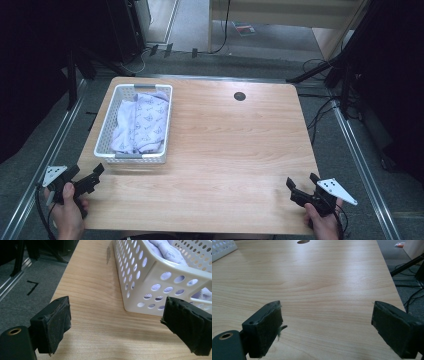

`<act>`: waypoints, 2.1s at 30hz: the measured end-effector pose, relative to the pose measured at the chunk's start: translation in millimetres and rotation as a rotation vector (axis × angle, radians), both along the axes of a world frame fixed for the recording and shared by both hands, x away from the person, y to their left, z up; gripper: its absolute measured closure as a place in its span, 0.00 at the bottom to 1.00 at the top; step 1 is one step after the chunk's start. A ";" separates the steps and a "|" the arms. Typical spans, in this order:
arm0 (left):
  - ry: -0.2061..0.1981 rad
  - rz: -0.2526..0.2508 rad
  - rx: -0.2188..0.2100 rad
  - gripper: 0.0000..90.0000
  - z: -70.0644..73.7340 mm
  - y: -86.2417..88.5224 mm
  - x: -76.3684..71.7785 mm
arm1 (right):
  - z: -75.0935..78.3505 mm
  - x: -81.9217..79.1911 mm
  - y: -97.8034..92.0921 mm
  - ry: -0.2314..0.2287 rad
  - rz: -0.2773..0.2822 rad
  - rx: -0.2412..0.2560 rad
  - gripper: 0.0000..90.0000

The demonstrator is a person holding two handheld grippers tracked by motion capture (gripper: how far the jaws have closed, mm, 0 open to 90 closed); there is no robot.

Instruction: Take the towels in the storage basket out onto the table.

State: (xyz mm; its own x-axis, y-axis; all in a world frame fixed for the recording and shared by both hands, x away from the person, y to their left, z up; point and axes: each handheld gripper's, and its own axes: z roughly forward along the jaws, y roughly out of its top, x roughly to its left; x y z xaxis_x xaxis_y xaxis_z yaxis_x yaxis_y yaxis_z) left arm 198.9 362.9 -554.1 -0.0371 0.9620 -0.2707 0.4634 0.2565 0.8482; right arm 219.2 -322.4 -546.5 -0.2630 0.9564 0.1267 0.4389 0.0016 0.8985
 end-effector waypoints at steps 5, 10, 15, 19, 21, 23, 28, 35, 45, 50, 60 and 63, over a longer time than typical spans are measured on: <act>-0.003 -0.021 -0.015 0.10 0.3 3.7 1.3 | 0.1 -0.3 0.0 -0.002 -0.004 0.002 0.11; 0.010 -0.005 0.034 0.11 5.6 -0.9 2.1 | 0.1 -0.5 0.1 -0.003 -0.004 0.003 0.11; 0.036 -0.051 0.025 0.16 29.7 -3.3 2.6 | 0.0 -0.1 -0.1 -0.002 -0.001 0.002 0.11; 0.062 -0.099 0.067 0.06 53.0 -12.7 5.1 | 0.0 -0.8 -0.3 -0.005 -0.003 0.004 0.11; 0.072 -0.122 0.079 0.03 61.3 -16.7 7.9 | 0.0 -0.9 -0.2 -0.005 -0.003 0.004 0.11; 0.090 -0.139 0.097 0.03 70.6 -21.9 14.5 | 0.0 -0.6 -0.1 -0.003 -0.003 0.004 0.11; 0.169 -0.204 0.153 0.03 95.5 -37.2 41.5 | 0.1 -0.9 -0.2 -0.004 -0.002 0.005 0.11; 0.279 -0.244 0.196 0.00 107.7 -55.9 76.7 | 0.1 -1.7 -0.6 -0.008 -0.003 0.007 0.11; 0.389 -0.305 0.184 0.00 110.1 -74.4 120.0 | 0.1 -2.1 -0.8 -0.012 -0.003 0.008 0.11; 0.430 -0.279 0.208 0.00 105.7 -79.9 145.6 | 0.1 -1.9 -0.7 -0.011 -0.001 0.007 0.11; 0.498 -0.243 0.205 0.00 86.7 -89.5 189.5 | 0.1 -2.3 -0.7 -0.015 0.000 0.008 0.11; 0.488 -0.232 0.167 0.00 78.7 -92.4 198.9 | 0.2 -2.7 -0.8 -0.016 -0.002 0.011 0.11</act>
